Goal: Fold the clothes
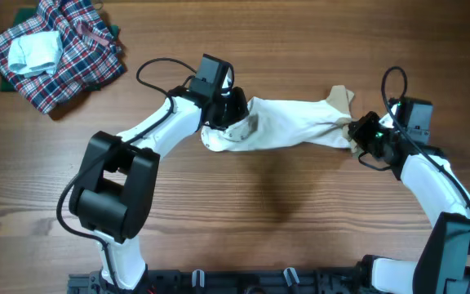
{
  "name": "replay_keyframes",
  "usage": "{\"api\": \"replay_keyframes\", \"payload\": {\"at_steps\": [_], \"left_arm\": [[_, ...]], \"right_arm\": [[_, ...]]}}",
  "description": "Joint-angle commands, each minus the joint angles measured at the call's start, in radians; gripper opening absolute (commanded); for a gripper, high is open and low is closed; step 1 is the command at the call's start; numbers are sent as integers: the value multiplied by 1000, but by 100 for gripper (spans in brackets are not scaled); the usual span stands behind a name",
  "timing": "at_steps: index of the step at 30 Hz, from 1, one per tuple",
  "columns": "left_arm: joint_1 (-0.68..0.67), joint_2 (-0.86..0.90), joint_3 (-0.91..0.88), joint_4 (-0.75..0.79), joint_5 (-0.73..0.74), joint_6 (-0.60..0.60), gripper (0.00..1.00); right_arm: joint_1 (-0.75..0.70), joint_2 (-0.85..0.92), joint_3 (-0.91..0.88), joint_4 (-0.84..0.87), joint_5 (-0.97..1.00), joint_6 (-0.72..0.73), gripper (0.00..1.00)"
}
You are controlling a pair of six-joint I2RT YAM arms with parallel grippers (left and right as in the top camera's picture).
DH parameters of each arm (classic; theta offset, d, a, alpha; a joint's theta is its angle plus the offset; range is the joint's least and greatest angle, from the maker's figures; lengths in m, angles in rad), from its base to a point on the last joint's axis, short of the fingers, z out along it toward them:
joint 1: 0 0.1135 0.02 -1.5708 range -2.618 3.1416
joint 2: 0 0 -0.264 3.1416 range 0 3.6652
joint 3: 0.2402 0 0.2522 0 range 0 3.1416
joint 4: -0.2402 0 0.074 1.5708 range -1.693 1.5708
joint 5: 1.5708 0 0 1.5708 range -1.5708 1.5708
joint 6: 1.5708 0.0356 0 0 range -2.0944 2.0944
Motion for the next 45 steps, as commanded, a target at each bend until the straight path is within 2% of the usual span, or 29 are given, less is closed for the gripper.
{"api": "replay_keyframes", "payload": {"at_steps": [1,15,20,21,22,23,26,28,31,34,38,42,45], "left_arm": [[7,-23,-5,0,-32,24,4],[7,-23,-5,-23,-34,24,6],[7,-23,-5,-42,-35,30,6],[7,-23,-5,-42,-35,41,8],[6,-23,-5,-42,-36,50,9],[6,-23,-5,-42,-35,50,12],[6,-23,-5,-42,-35,50,16],[6,-23,-5,-42,-35,50,18],[6,-23,-5,-49,-35,50,20],[6,-23,-5,-66,-35,50,22],[5,-24,-5,-76,60,114,27],[-19,-39,-4,-75,69,216,47],[-40,-60,-4,-76,58,298,63]], "right_arm": [[0,15,10,43,25,-14,4],[90,143,10,266,15,-11,8],[91,148,10,288,131,-29,12],[91,149,10,292,134,-46,17],[91,151,10,298,133,-68,27],[91,153,10,301,133,-79,42],[91,153,10,310,133,-93,75],[91,153,10,327,133,-93,86],[91,153,11,378,102,-93,94],[90,152,36,420,21,-92,95],[90,151,111,346,-17,-93,99],[90,148,232,204,-16,-175,100],[90,148,369,27,-5,-247,99]]}}
